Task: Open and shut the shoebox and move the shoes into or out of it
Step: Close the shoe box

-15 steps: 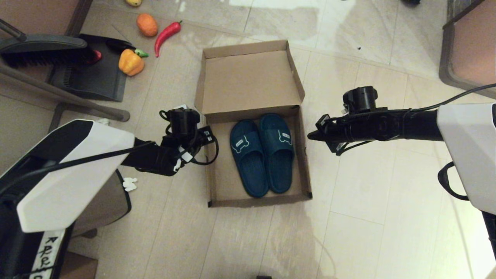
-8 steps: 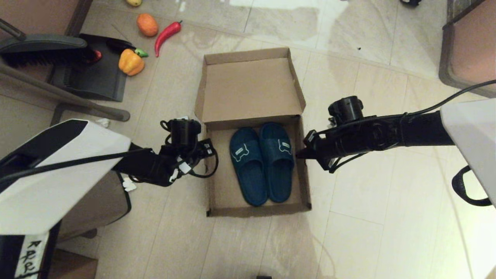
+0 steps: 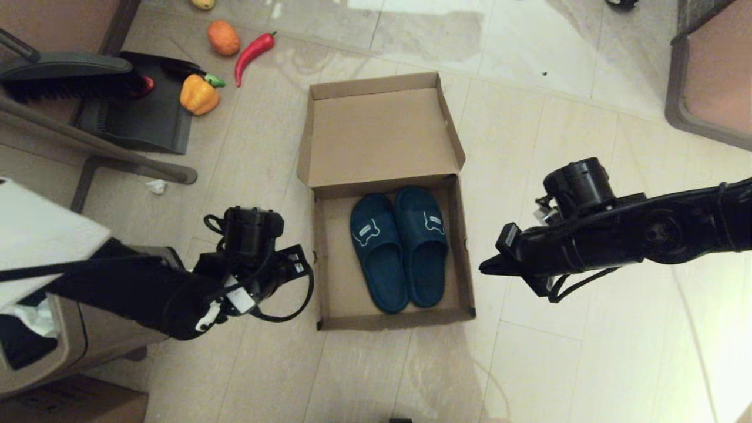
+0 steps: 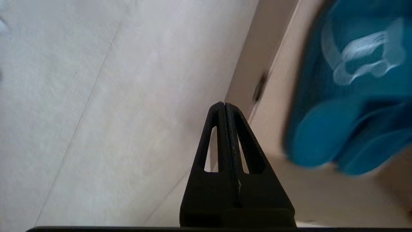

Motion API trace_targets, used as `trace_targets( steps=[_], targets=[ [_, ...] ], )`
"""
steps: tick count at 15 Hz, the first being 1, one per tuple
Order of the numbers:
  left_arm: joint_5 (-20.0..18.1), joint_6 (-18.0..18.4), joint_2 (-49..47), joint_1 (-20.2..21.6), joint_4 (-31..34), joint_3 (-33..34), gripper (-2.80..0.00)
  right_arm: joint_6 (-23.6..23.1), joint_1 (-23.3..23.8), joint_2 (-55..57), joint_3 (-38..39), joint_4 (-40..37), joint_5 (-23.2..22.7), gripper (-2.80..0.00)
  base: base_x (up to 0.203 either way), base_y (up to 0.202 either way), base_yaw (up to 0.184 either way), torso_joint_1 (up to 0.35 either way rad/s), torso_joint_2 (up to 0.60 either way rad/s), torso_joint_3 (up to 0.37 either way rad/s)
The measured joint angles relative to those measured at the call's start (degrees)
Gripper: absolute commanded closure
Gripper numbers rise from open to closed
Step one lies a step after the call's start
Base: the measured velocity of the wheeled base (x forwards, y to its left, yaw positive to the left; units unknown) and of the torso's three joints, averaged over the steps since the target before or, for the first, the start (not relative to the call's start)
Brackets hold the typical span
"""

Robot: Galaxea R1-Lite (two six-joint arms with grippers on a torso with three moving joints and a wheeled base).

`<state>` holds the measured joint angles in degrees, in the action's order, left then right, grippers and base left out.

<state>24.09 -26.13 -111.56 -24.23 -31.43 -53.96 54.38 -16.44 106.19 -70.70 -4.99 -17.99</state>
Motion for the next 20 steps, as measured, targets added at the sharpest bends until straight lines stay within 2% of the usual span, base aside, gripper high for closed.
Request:
trace_targets(
  steps=[3,6,9,12,14,17,20],
  targets=[
    [-0.2,2.0,2.3,2.4,-0.5,-2.6,0.0,-3.5,5.0,-1.3,-1.5,2.9,0.2,0.0,0.0,0.0,0.0,0.0,0.0,0.0],
    [-1.2,2.5,-1.3,5.0,-3.3,-11.8,0.0,-3.6,8.3,3.6,-9.0,5.5,1.8,0.0,0.0,0.0,0.0,0.0,0.0,0.0],
    [-3.6,2.7,-7.7,8.1,-4.2,-21.8,0.0,-3.4,8.9,8.8,-19.8,2.8,2.1,0.0,0.0,0.0,0.0,0.0,0.0,0.0],
    [-6.1,2.4,-14.7,9.5,-4.9,-29.9,0.0,-3.3,9.3,15.3,-33.9,-2.7,2.3,0.0,0.0,0.0,0.0,0.0,0.0,0.0],
    [-6.9,2.5,-18.5,9.8,-4.9,-34.7,0.0,-3.3,9.5,19.7,-39.6,-5.7,0.4,0.0,0.0,0.0,0.0,0.0,0.0,0.0],
    [-7.6,2.6,-23.1,9.4,-4.4,-42.4,0.0,-3.2,9.5,23.6,-41.6,-2.2,-2.3,0.0,0.0,0.0,0.0,0.0,0.0,0.0],
    [-9.6,2.6,-25.4,8.1,-4.3,-45.6,0.0,-3.2,8.8,26.0,-41.9,1.4,-2.6,0.0,0.0,0.0,0.0,0.0,0.0,0.0]
  ],
)
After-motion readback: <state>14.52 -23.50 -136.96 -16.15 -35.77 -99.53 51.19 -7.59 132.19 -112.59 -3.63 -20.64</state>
